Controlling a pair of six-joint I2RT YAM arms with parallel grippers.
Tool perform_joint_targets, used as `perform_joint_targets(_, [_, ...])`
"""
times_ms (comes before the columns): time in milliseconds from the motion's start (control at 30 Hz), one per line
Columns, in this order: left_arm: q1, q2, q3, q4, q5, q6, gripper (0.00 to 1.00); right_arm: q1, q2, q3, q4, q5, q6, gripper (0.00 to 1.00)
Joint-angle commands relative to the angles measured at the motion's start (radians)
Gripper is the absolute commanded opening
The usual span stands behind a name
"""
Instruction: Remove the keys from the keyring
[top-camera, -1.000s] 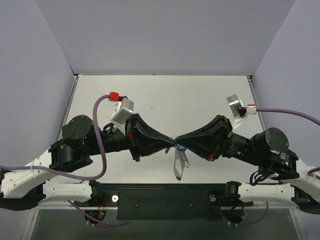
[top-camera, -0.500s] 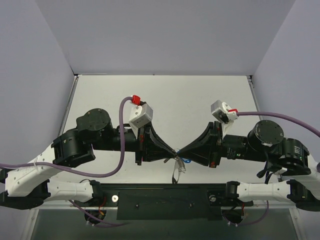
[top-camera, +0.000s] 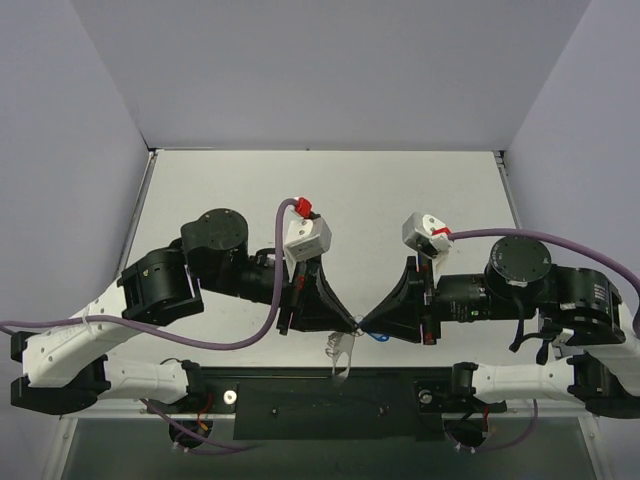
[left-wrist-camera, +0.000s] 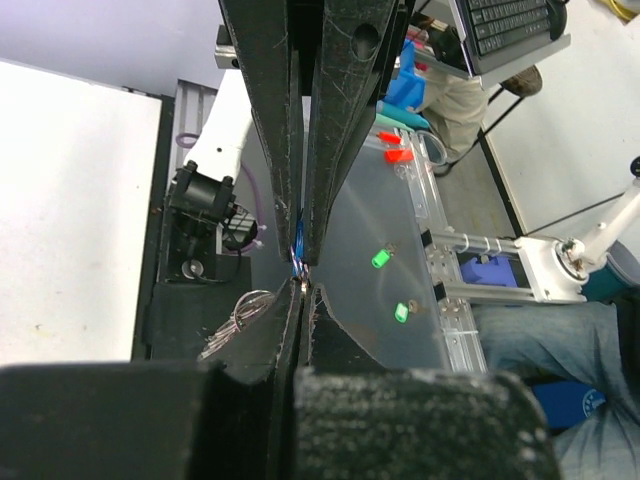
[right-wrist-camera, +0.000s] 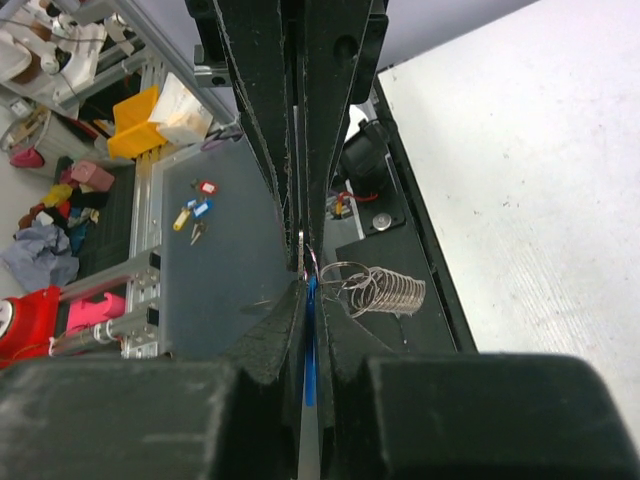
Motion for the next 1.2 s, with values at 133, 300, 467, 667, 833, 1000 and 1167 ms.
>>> perform_joint_targets(133, [0.006, 0.066, 0.068, -0.132, 0.104, 0.025, 0.0, 0.01, 0.052, 0.12, -0.148, -0.041, -0.041, 0.0])
perform_joint_targets(300, [0.006, 0.101, 0.096, -0.177, 0.137, 0.032, 0.0, 0.01, 0.096, 0.183, -0.243, -0.047, -0.073, 0.0])
perform_joint_targets(467, [0.006, 0.081, 0.093, -0.162, 0.056, 0.038, 0.0, 0.008, 0.061, 0.14, -0.225, 0.115, -0.062, 0.65])
perform_joint_targets(667, [0.006, 0.005, 0.012, 0.013, -0.057, -0.018, 0.0, 0.01, -0.127, -0.065, 0.083, 0.293, 0.023, 0.71])
perform_joint_targets(833, [0.006, -0.05, -0.048, 0.203, -0.119, -0.057, 0.0, 0.008, -0.252, -0.277, 0.477, 0.358, 0.155, 0.7])
perform_joint_targets(1000, [0.006, -0.083, -0.119, 0.361, -0.189, -0.09, 0.0, 0.01, -0.319, -0.47, 0.775, 0.363, 0.243, 0.66])
perform_joint_targets(1167, [0.006, -0.084, -0.134, 0.465, -0.212, -0.107, 0.0, 0.01, -0.273, -0.482, 0.841, 0.34, 0.249, 0.62])
